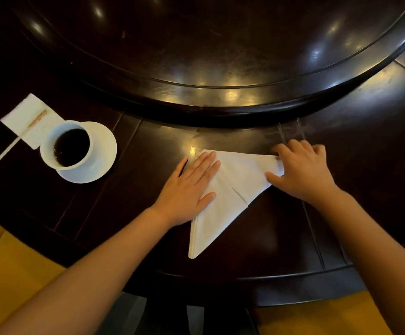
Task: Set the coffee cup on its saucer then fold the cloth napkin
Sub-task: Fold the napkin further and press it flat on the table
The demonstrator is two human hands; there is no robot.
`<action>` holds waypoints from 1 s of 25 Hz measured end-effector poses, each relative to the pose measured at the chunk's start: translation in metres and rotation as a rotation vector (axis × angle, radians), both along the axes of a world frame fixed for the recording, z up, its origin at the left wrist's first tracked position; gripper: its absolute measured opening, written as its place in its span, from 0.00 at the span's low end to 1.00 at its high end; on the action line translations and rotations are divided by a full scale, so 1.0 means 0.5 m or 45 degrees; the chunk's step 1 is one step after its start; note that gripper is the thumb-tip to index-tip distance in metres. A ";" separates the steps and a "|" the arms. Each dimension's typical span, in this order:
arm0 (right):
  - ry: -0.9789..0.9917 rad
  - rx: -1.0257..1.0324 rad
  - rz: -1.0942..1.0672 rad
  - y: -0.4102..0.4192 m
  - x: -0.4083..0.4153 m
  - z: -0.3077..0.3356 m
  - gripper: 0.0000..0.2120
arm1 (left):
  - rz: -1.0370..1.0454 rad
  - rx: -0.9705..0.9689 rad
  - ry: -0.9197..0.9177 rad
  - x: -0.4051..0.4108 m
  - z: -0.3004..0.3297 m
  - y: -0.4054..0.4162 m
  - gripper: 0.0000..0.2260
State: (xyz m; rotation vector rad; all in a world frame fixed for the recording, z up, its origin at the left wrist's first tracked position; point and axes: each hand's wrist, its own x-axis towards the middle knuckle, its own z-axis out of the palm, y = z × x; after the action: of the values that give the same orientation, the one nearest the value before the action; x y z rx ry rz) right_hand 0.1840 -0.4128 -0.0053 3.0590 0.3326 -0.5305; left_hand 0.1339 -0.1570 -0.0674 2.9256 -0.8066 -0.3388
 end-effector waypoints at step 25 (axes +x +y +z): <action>-0.189 0.710 -0.005 0.048 0.042 0.120 0.04 | 1.465 -1.274 1.614 0.063 0.131 0.014 0.25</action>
State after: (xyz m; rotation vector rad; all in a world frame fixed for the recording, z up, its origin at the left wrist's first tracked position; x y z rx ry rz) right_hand 0.2049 -0.3889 0.0546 3.6031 0.5523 -0.2330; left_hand 0.1653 -0.1498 -0.0017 1.3191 0.6824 -1.0102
